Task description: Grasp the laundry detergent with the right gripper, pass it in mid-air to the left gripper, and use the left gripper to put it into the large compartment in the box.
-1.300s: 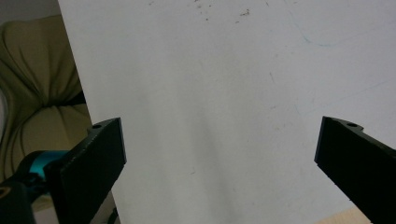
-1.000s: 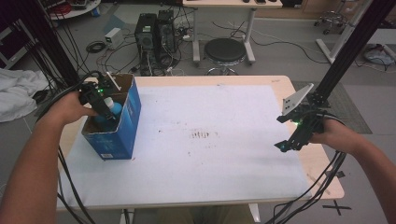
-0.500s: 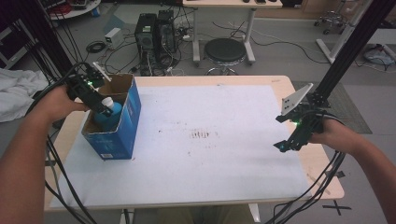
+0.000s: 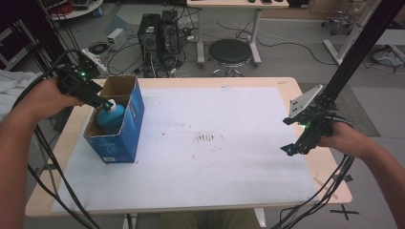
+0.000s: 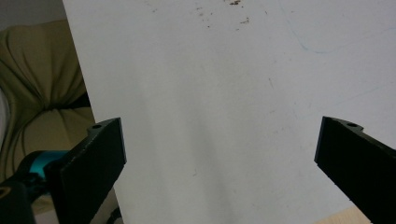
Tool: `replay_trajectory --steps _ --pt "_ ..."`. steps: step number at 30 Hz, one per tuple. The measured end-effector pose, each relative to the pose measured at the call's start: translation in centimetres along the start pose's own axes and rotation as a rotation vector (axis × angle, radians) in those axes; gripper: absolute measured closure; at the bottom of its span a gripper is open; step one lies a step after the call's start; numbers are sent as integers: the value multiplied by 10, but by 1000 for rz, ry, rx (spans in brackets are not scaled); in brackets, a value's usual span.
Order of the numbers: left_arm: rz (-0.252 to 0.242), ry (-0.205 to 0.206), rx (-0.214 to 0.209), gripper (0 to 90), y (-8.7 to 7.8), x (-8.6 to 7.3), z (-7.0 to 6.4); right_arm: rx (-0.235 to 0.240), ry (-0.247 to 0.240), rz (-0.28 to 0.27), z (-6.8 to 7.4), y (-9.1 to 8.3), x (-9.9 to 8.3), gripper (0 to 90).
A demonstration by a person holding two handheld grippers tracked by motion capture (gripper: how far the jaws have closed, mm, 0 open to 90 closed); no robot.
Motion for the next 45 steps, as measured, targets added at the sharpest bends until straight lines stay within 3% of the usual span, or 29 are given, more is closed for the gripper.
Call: replay_trajectory --steps 6,17,28,36,38,43,45 --pt "-24 25 -10 252 -12 11 -10 -2 -1 2 0 -1 1 10" --pt "-35 48 -37 252 -10 31 -19 -5 3 0 0 -2 3 10" --pt "6 157 -107 252 14 66 -33 0 1 -1 -1 0 7 10" --pt "21 214 -152 250 30 86 -47 2 -3 -2 -2 1 7 10" --pt "26 230 -164 132 35 91 -51 2 -2 -2 -1 1 8 10" --pt "22 274 -172 131 43 102 -60 2 -2 0 0 0 8 10" --pt "30 263 -159 56 47 105 -61 1 0 -2 1 0 8 10"
Point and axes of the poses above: each handheld gripper's, and its own axes: y roughly forward along the jaws, x roughly out of its top, z roughly to its left, the point moved 2 cm from there along y, roughly forward along the jaws, and after that the axes turned 4 degrees about -z, right-handed, at the moved point
